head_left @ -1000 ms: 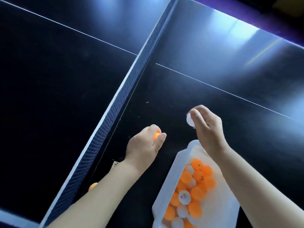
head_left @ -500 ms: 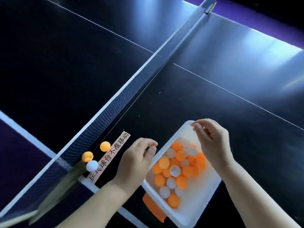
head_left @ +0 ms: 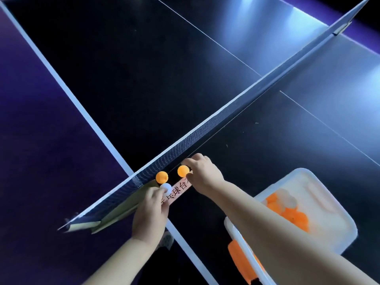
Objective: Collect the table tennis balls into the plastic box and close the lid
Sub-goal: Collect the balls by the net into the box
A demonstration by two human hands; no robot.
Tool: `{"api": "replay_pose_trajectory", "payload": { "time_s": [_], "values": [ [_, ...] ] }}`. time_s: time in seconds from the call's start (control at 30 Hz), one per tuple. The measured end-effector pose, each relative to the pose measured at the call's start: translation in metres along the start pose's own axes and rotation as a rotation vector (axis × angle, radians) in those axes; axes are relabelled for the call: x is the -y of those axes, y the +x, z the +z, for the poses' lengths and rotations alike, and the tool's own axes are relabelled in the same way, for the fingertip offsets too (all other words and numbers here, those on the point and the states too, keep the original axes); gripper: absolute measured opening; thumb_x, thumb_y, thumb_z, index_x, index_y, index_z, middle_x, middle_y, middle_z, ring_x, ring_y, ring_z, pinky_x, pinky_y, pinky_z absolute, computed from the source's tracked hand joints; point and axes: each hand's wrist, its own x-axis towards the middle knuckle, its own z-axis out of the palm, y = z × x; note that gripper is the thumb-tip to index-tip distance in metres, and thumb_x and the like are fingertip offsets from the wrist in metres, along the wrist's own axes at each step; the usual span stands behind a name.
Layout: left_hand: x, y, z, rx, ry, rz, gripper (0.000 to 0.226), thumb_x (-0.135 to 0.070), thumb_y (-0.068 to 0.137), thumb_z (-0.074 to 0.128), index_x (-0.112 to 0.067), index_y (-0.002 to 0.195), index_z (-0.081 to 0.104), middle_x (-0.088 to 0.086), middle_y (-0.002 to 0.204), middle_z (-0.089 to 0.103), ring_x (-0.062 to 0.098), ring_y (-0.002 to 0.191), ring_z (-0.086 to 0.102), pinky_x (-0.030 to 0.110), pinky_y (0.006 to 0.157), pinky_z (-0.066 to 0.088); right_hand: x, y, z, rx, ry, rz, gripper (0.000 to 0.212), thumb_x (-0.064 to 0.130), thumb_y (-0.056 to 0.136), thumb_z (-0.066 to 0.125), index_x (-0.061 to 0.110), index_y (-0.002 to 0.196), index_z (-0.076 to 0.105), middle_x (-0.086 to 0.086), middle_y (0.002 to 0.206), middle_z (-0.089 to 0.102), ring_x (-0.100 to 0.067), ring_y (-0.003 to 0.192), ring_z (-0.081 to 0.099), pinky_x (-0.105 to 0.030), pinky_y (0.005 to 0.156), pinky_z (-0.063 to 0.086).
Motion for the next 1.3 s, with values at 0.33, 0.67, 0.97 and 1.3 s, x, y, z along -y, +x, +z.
{"api": "replay_pose_trajectory", "payload": {
  "time_s": [0.33, 0.67, 0.97, 1.3],
  "values": [
    [0.036, 0.021, 0.023, 0.030, 0.208, 0.243, 0.048, -0.003, 0.063, 0.084, -0.010, 0.108, 0.067, 0.007, 0.096, 0.061, 0.020, 0.078, 0.062, 0.026, 0.064, 0.059, 0.000, 0.022, 0.045, 0.166, -0.097, 0.231, 0.025, 0.020, 0.091, 0.057, 0.014, 0.113, 0.046, -0.009, 0.122, 0.037, -0.032, 0.109, 0.048, -0.036, 0.067, 0.046],
    [0.063, 0.009, 0.017, 0.053, 0.211, 0.206, 0.065, -0.013, 0.053, 0.090, -0.007, 0.102, 0.046, 0.014, 0.097, 0.065, 0.026, 0.081, 0.068, 0.026, 0.061, 0.057, 0.031, 0.021, 0.047, -0.108, 0.168, 0.292, 0.026, 0.010, 0.079, 0.049, 0.021, 0.101, 0.057, 0.003, 0.101, 0.064, -0.020, 0.084, 0.056, -0.028, 0.063, 0.041],
    [0.073, 0.006, -0.002, -0.062, -0.024, 0.174, 0.052, -0.013, 0.070, 0.081, -0.009, 0.107, 0.044, 0.013, 0.091, 0.063, 0.025, 0.076, 0.065, 0.026, 0.060, 0.055, 0.054, 0.020, 0.073, 0.004, 0.294, 0.359, 0.035, 0.047, 0.084, 0.054, 0.024, 0.110, 0.052, 0.001, 0.090, 0.065, -0.022, 0.083, 0.063, -0.033, 0.068, 0.050],
    [-0.026, 0.019, 0.001, 0.109, -0.242, 0.301, 0.042, -0.023, 0.081, 0.071, -0.014, 0.117, 0.052, 0.000, 0.109, 0.062, 0.014, 0.091, 0.057, 0.033, 0.079, 0.055, 0.015, -0.094, -0.023, -0.866, 0.918, 0.395, 0.029, 0.023, 0.077, 0.060, 0.040, 0.099, 0.050, -0.007, 0.088, 0.059, -0.025, 0.069, 0.058, -0.039, 0.062, 0.054]
  ]
}}
